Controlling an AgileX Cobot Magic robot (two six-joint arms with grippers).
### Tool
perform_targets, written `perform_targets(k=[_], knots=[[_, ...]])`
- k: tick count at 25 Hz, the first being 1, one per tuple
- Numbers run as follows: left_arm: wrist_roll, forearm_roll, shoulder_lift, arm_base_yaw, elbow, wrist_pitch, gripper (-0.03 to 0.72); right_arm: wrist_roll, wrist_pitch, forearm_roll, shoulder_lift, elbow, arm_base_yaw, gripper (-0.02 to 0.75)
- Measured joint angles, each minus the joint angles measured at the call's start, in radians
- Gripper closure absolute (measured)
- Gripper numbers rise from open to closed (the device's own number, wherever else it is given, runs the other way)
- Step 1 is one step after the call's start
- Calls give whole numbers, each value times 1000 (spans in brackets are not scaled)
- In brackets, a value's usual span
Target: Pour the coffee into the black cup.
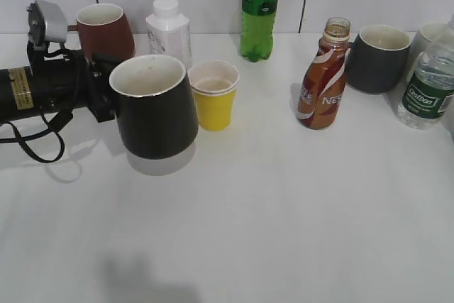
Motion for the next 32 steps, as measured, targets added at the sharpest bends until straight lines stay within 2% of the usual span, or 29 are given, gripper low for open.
perform_targets(k=[5,10,18,21,24,27,32], knots=[[-1,6,0,0,0,-7,649,-40,-56,3,47,-12,0,150],[-1,6,0,0,0,-8,649,-55,-399,11,218,-22,0,150],[-1,0,0,0,0,-8,649,-205,-924,114,588,-22,0,150],[-1,-1,0,0,0,-9,649,-217,-1090,104,709,-22,14,150],[-1,-1,0,0,0,-9,649,-218,-1212,78,845,-18,58,150],[-1,-1,0,0,0,-9,649,-219,-1325,64,930,9,139,150],[-1,-1,0,0,0,-10,649,-212,-1402,58,1109,29,258,150]])
